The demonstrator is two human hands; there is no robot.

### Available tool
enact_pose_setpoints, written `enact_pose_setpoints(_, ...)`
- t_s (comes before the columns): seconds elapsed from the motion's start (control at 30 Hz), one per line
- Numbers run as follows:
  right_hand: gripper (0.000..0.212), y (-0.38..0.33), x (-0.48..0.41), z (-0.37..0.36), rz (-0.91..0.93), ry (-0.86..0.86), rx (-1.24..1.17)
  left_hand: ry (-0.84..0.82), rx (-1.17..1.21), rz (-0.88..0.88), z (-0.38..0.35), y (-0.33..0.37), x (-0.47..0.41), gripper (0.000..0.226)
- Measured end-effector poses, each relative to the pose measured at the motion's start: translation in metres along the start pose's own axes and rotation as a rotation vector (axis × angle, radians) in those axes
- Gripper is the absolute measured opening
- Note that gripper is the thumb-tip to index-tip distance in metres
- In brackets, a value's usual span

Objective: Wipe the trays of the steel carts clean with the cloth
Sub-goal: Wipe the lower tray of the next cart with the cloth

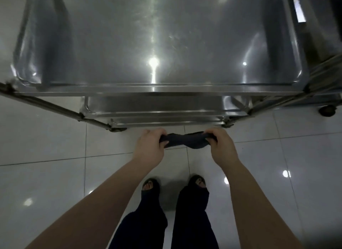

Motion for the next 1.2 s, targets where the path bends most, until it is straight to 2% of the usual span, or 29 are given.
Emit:
enact_pose_setpoints(0.1, 0.021, 0.041, -0.059, -0.013, -0.02, 0.0, 0.006, 0.083, 0.027, -0.017, -0.038, -0.005, -0.056, 0.014)
enact_pose_setpoints(0.17, 0.022, 0.064, -0.099, -0.012, 0.012, 0.064, 0.021, 0.167, 0.094, -0.037, -0.054, -0.003, -0.098, 0.02)
enact_pose_setpoints(0.27, 0.021, 0.079, -0.15, 0.008, 0.149, 0.234, 0.018, 0.358, 0.127, -0.094, -0.063, 0.011, -0.156, 0.023)
enact_pose_setpoints(0.37, 0.017, 0.091, -0.182, 0.03, 0.254, 0.432, -0.005, 0.603, 0.12, -0.075, -0.064, 0.025, -0.196, 0.028)
enact_pose_setpoints(0.4, 0.017, 0.097, -0.189, 0.032, 0.291, 0.471, -0.018, 0.661, 0.135, -0.078, -0.066, 0.028, -0.205, 0.03)
enact_pose_setpoints(0.47, 0.02, 0.114, -0.196, 0.028, 0.367, 0.468, 0.008, 0.735, 0.115, -0.194, -0.079, 0.029, -0.218, 0.022)
enact_pose_setpoints(0.5, 0.024, 0.127, -0.198, 0.021, 0.404, 0.421, 0.043, 0.711, 0.089, -0.278, -0.093, 0.025, -0.224, 0.017)
enact_pose_setpoints(0.57, 0.029, 0.161, -0.195, -0.001, 0.405, 0.286, 0.146, 0.523, 0.005, -0.39, -0.133, 0.011, -0.231, 0.019)
enact_pose_setpoints(0.63, 0.024, 0.192, -0.19, -0.019, 0.425, 0.212, 0.26, 0.392, -0.167, -0.463, -0.175, -0.007, -0.233, 0.024)
enact_pose_setpoints(0.7, 0.013, 0.206, -0.187, -0.024, 0.467, 0.276, 0.272, 0.396, -0.184, -0.544, -0.195, -0.019, -0.231, 0.042)
enact_pose_setpoints(0.77, 0.035, 0.196, -0.198, -0.026, 0.456, 0.412, 0.26, 0.508, 0.01, -0.576, -0.182, -0.021, -0.242, 0.055)
enact_pose_setpoints(0.83, 0.047, 0.168, -0.218, -0.046, 0.405, 0.466, 0.341, 0.634, 0.083, -0.49, -0.157, -0.026, -0.271, 0.052)
enact_pose_setpoints(0.87, 0.051, 0.156, -0.23, -0.063, 0.332, 0.397, 0.396, 0.653, 0.007, -0.403, -0.146, -0.028, -0.29, 0.049)
enact_pose_setpoints(0.93, 0.06, 0.151, -0.249, -0.104, 0.149, 0.166, 0.503, 0.534, -0.263, -0.197, -0.14, -0.033, -0.325, 0.051)
enact_pose_setpoints(1.0, 0.067, 0.167, -0.259, -0.128, 0.051, 0.051, 0.575, 0.352, -0.443, -0.105, -0.153, -0.04, -0.343, 0.053)
enact_pose_setpoints(1.07, 0.069, 0.185, -0.261, -0.128, 0.07, 0.078, 0.598, 0.29, -0.5, -0.116, -0.166, -0.046, -0.349, 0.052)
enact_pose_setpoints(1.2, 0.071, 0.198, -0.278, -0.111, 0.155, 0.088, 0.641, 0.296, -0.565, -0.118, -0.169, -0.05, -0.352, 0.055)
Point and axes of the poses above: each hand's wrist, its own x-axis away from the middle knuckle, its own z-axis out of the back of the hand, y = z × x, the point moved 4 cm from there along -x, towards the middle knuckle, and after that the axes turned 9 degrees about -x, right-handed, at the moved point
